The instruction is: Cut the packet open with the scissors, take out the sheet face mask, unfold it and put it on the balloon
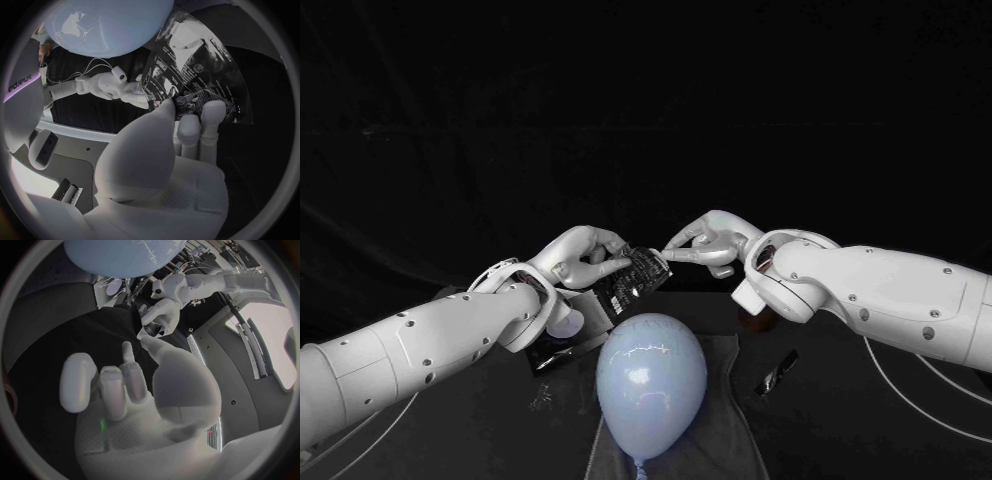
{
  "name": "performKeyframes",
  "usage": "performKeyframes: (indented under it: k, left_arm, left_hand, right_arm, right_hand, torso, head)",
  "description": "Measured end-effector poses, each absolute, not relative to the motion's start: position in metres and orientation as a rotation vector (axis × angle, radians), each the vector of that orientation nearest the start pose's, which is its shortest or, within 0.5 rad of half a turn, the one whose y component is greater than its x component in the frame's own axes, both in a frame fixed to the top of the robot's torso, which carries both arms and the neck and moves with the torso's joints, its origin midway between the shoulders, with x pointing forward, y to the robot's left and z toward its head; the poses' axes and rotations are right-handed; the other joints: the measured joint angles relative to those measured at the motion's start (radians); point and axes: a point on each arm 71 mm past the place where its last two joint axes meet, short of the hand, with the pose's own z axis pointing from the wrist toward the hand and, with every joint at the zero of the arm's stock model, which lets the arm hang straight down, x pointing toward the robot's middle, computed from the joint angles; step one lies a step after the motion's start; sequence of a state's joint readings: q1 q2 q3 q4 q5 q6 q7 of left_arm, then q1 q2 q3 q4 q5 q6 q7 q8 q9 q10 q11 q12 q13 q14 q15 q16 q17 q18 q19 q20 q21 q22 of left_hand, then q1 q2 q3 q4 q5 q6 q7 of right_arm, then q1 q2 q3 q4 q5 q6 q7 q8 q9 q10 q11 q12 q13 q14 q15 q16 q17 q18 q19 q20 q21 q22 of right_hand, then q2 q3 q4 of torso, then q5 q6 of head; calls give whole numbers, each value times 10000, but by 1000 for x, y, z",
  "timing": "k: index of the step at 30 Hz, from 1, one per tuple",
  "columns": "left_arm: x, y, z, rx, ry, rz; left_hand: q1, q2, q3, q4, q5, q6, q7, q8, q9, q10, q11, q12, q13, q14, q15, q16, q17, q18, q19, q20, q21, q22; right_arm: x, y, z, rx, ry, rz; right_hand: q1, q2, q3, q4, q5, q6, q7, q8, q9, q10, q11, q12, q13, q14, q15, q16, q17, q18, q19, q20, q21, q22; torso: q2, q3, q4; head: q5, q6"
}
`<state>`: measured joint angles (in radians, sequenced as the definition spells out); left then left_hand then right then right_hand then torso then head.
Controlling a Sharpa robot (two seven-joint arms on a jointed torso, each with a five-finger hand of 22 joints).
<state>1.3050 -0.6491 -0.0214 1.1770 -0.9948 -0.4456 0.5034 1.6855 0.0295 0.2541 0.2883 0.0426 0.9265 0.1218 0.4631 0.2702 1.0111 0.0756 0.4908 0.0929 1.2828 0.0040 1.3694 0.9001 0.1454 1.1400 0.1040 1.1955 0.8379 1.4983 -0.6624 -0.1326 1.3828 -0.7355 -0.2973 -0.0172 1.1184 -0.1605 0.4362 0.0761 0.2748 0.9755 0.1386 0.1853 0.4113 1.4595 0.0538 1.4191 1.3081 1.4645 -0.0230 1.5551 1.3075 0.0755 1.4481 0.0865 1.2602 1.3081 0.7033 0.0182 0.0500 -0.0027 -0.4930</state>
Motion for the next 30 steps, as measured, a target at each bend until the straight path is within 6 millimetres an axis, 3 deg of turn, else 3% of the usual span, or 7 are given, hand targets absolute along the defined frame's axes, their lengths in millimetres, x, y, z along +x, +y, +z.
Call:
performKeyframes:
  k: [16,30]
  left_arm:
    - [550,190,-115,626,12471,-11048]
    - [549,188,-115,618,12502,-11112]
  left_hand:
    - [24,-28,30,-32,14,-1,-1,-4,2,-1,1,0,0,0,0,0,7,0,37,-38,-1,24]
    - [9,-63,28,-31,13,-3,-3,-43,8,-2,2,0,0,0,0,-1,6,-1,37,-38,-2,22]
  right_arm:
    - [546,-145,-79,2819,16569,10301]
    - [548,-145,-81,2733,16630,10157]
  right_hand:
    - [162,26,180,-124,-140,13,-13,0,25,10,12,49,-8,-1,1,43,6,0,75,-3,39,-7]
    - [616,286,519,-410,-451,15,-15,156,87,27,-13,149,-1,-17,18,45,-3,-1,74,-3,82,-4]
  torso:
    - [3,-7,8]
    - [1,-6,1]
  head:
    - [6,-95]
    - [-36,-164]
